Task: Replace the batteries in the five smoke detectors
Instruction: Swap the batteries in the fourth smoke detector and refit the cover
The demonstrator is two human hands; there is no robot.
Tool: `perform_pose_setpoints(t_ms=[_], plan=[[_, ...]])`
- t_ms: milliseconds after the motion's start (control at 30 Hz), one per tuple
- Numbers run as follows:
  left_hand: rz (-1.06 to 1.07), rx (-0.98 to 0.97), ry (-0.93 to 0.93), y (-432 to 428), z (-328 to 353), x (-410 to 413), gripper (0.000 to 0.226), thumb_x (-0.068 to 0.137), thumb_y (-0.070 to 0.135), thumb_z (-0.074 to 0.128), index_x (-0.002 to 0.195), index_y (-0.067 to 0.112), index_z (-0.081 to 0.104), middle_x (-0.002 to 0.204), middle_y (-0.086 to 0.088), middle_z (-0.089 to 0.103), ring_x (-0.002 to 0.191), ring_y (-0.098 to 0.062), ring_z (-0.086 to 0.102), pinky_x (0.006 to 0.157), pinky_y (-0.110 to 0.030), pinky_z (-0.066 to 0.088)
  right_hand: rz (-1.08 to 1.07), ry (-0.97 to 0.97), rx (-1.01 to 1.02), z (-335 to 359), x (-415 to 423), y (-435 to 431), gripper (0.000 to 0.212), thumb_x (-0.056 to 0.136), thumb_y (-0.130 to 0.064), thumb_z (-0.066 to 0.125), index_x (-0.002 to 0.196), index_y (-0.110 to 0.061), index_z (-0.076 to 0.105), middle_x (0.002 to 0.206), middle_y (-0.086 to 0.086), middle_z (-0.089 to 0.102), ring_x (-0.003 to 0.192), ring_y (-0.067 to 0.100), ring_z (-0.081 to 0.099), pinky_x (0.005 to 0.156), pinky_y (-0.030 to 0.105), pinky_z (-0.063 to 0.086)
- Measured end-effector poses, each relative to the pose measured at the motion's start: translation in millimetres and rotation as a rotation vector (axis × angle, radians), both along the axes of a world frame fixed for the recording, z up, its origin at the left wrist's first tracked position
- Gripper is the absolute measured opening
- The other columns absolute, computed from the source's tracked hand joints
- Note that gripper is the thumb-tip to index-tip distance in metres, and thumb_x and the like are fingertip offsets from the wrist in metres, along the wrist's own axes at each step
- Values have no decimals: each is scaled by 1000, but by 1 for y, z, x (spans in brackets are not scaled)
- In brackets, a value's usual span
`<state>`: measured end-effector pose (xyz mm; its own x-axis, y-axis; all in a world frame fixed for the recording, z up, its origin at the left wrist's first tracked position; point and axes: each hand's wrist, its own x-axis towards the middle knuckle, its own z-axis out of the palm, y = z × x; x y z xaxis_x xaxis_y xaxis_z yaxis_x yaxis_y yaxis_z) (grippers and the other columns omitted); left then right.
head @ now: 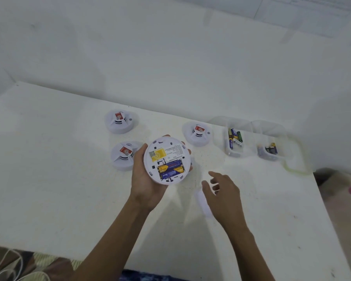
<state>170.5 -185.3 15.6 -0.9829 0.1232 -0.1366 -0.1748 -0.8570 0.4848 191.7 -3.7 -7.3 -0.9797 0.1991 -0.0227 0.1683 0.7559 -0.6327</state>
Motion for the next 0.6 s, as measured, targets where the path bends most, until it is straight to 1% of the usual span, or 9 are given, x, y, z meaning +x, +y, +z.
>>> perform_pose_setpoints(t_ms=[67, 167, 233, 300, 433, 467, 500, 567, 600], plan=[[-10, 9, 1, 1, -1, -1, 48, 78, 47, 49, 108, 18, 72, 115, -12, 68, 104, -30, 66, 79, -40, 57, 19, -193, 171, -15, -3, 5, 49, 89, -43, 59, 128, -14, 53, 122, 6, 56, 109, 20, 53, 96, 32, 42], [-44, 16, -4, 2, -2, -1, 49, 86, 46, 38, 107, 18, 72, 113, -13, 69, 102, -30, 67, 78, -41, 57, 52, -334, 356, -30, -4, 5, 56, 85, -53, 58, 122, -11, 51, 119, 6, 49, 107, 21, 45, 89, 27, 40], [-53, 6, -7, 2, -2, 0, 50, 87, 46, 36, 106, 18, 73, 112, -12, 69, 101, -30, 68, 78, -41, 57, 42, -341, 397, -37, -3, 3, 55, 83, -52, 61, 116, -8, 54, 113, 7, 46, 101, 20, 43, 87, 27, 42], [-53, -11, -7, 2, -4, 0, 48, 82, 48, 45, 109, 19, 72, 116, -13, 67, 105, -31, 66, 81, -42, 57, 25, -328, 403, -41, -3, 2, 55, 82, -50, 63, 116, -8, 54, 113, 7, 46, 101, 21, 44, 88, 28, 43], [-48, -26, 10, 1, -6, 0, 49, 74, 50, 54, 109, 20, 72, 116, -11, 68, 106, -30, 66, 81, -41, 57, -13, -309, 459, -43, -6, 2, 61, 79, -55, 63, 120, -15, 42, 116, 4, 47, 102, 19, 47, 84, 28, 43], [-53, -22, 6, 1, -7, 1, 48, 72, 49, 55, 106, 21, 73, 114, -11, 69, 104, -29, 67, 78, -40, 57, -11, -295, 461, -43, -6, 2, 55, 81, -52, 62, 119, -17, 41, 114, 3, 48, 100, 17, 48, 82, 26, 42], [-54, -23, 2, 1, -6, 1, 48, 70, 49, 57, 104, 21, 74, 112, -10, 70, 102, -28, 68, 76, -39, 58, 15, -264, 463, -44, -6, 1, 42, 87, -46, 58, 115, -19, 42, 110, 1, 50, 95, 14, 48, 79, 23, 41], [-46, -40, 11, 1, -8, 1, 50, 68, 51, 65, 107, 21, 73, 115, -10, 69, 104, -29, 67, 78, -40, 57, 65, -197, 380, -46, -4, 1, 12, 95, -31, 51, 93, -22, 42, 94, -3, 51, 79, 8, 45, 67, 14, 35], [-39, -45, 16, 1, -8, 1, 52, 67, 52, 68, 109, 22, 72, 116, -10, 69, 105, -29, 67, 79, -40, 57, 71, -174, 301, -45, -3, 1, 19, 96, -26, 50, 81, -23, 38, 84, -5, 48, 71, 5, 42, 60, 11, 30]])
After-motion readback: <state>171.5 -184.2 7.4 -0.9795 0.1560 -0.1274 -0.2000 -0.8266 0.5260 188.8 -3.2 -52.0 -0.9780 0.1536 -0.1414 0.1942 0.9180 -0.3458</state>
